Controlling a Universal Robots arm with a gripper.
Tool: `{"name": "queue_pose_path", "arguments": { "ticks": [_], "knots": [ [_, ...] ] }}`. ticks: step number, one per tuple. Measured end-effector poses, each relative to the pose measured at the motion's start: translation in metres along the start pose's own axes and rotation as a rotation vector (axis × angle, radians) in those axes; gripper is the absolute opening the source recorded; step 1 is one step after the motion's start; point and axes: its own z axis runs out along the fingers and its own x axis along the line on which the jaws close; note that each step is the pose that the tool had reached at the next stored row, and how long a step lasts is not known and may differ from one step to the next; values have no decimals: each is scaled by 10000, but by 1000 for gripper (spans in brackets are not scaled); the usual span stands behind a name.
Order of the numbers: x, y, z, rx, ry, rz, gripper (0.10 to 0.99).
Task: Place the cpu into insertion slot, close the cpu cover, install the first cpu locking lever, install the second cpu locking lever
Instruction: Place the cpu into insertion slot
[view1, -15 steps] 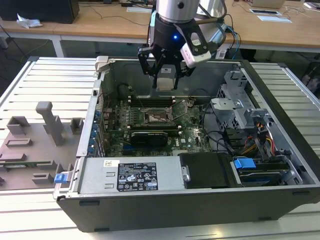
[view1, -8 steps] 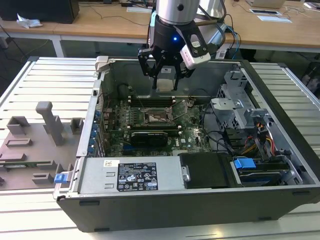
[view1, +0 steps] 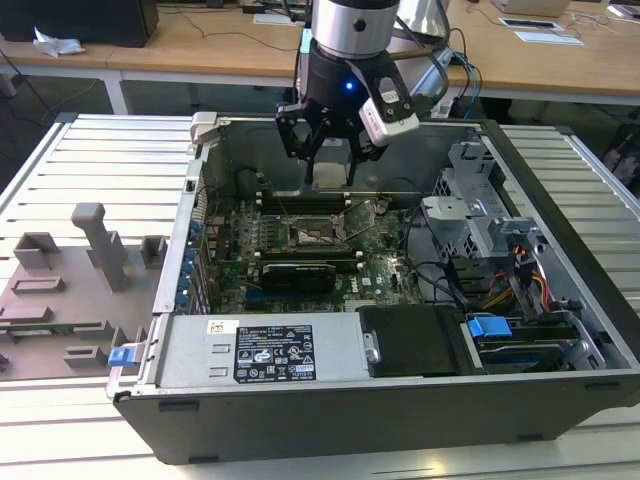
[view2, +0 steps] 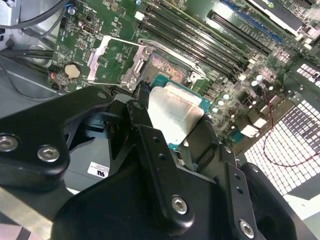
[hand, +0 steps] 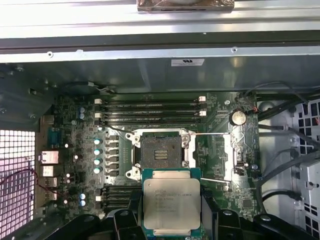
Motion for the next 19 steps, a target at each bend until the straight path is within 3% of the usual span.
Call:
{"name": "queue_pose_path", "arguments": {
  "ticks": [5,7,11,19],
  "knots": [
    [-1,-5,59,18,0,2,545],
    [-1,0,77,108,-3,4,545],
    [0,80,119,415,-11,7,545],
    [-2,126,232,443,-12,8,545]
  ]
}}
